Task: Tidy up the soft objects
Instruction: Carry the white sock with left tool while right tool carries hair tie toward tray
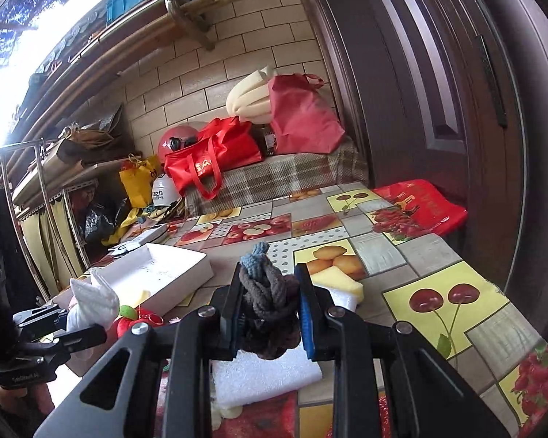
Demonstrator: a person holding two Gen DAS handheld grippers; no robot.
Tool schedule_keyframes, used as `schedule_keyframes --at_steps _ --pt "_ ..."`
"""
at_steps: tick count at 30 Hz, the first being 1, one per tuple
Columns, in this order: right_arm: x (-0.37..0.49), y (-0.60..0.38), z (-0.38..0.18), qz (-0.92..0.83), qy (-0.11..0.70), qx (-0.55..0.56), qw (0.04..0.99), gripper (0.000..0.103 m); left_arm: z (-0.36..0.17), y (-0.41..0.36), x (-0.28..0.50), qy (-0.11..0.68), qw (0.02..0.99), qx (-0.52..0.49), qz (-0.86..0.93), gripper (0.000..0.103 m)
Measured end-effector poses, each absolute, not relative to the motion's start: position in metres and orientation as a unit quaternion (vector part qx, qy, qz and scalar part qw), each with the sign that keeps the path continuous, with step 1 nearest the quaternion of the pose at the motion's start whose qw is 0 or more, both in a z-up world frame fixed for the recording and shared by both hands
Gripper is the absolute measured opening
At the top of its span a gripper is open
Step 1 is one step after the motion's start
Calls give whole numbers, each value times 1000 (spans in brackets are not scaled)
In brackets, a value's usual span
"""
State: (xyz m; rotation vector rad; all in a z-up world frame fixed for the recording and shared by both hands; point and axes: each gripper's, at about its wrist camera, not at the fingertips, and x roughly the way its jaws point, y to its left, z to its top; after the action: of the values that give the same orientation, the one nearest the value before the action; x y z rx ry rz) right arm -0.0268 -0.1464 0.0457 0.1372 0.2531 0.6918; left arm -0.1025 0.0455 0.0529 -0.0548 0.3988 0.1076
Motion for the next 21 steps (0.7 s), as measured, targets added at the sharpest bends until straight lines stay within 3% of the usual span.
schedule_keyframes --at_steps 21 --pt "-49 -111 45 363 117 34 924 25 53 64 -117 184 977 -38 96 35"
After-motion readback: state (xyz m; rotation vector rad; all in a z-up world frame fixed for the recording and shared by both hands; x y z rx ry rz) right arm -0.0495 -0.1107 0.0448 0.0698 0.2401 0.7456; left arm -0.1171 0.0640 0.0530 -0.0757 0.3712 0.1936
